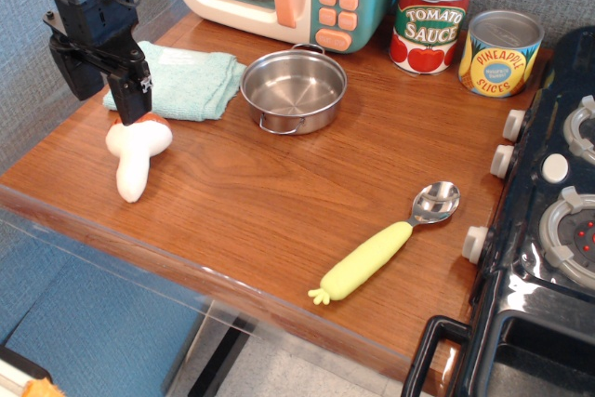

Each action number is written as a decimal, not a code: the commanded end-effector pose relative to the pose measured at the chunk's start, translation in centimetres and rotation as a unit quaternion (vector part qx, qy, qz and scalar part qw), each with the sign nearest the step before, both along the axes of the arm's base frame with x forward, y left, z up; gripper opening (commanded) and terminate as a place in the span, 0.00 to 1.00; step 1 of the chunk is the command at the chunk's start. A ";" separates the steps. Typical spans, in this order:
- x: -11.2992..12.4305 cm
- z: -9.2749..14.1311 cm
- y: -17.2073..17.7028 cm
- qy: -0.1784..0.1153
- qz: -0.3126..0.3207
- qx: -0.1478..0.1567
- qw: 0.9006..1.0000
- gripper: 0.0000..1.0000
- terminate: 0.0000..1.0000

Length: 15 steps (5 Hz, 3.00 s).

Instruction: Pick up spoon and place it on top of the towel.

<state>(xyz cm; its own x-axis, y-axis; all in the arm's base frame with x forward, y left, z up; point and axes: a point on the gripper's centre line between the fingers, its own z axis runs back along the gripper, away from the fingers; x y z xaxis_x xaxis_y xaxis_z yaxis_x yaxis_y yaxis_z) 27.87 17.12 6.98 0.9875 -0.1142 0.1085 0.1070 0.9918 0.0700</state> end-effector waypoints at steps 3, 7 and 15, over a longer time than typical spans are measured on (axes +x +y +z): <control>1.3 2.0 -7.4 -0.024 -0.090 0.000 0.996 1.00 0.00; -1.9 -2.4 -24.4 -0.011 -0.174 0.039 0.984 1.00 0.00; -0.7 4.3 -12.5 -0.066 -0.013 0.025 0.997 0.00 0.00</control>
